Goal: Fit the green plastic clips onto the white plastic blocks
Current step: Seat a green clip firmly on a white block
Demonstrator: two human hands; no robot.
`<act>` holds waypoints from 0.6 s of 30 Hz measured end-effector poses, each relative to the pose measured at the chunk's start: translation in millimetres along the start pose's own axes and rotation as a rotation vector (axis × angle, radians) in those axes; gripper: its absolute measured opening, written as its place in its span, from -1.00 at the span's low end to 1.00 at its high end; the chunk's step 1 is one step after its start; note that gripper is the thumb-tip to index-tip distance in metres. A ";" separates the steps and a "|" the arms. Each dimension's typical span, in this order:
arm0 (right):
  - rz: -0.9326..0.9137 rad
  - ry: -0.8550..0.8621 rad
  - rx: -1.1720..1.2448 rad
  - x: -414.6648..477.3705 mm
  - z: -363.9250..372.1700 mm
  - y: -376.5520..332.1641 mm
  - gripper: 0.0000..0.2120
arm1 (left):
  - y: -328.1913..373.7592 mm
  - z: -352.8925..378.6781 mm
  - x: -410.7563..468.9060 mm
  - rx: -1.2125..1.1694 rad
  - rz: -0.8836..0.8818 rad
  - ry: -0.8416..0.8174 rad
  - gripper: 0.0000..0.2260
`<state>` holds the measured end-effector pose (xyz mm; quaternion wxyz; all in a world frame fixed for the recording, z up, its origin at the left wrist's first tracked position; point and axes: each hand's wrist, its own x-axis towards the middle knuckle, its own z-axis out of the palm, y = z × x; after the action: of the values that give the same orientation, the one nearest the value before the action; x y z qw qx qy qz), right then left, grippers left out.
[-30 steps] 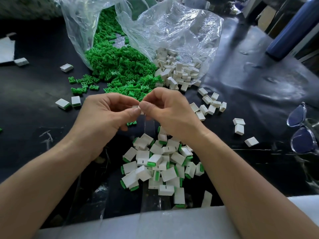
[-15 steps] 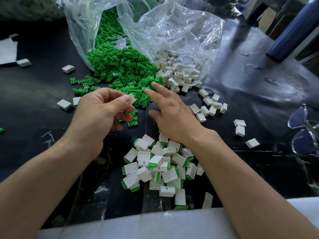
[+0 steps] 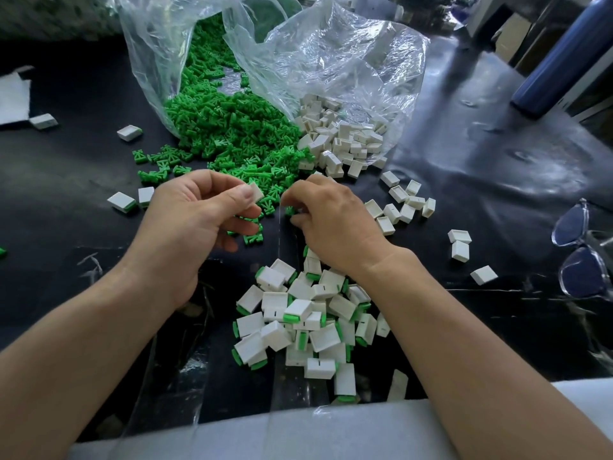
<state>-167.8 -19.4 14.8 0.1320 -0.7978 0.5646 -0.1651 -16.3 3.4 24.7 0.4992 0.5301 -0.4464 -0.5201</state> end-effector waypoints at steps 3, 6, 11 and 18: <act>0.016 -0.007 -0.018 0.5 2.0 1.5 -0.69 | -0.2 0.1 0.0 -0.004 -0.001 -0.004 -0.93; 0.030 -0.016 -0.054 1.1 2.0 3.6 -0.80 | -0.4 0.2 -0.1 0.004 -0.004 -0.016 -0.94; 0.064 -0.021 -0.011 1.7 -0.4 2.2 -0.84 | -1.0 0.8 -0.5 0.017 -0.010 -0.046 -0.94; 0.092 0.063 0.135 -2.7 -10.1 2.3 -0.92 | -1.8 0.6 -1.1 0.034 -0.010 -0.079 -0.93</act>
<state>-174.8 -17.9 22.8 0.1752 -0.7546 0.5923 -0.2218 -17.0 4.6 23.1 0.4694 0.5200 -0.4719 -0.5353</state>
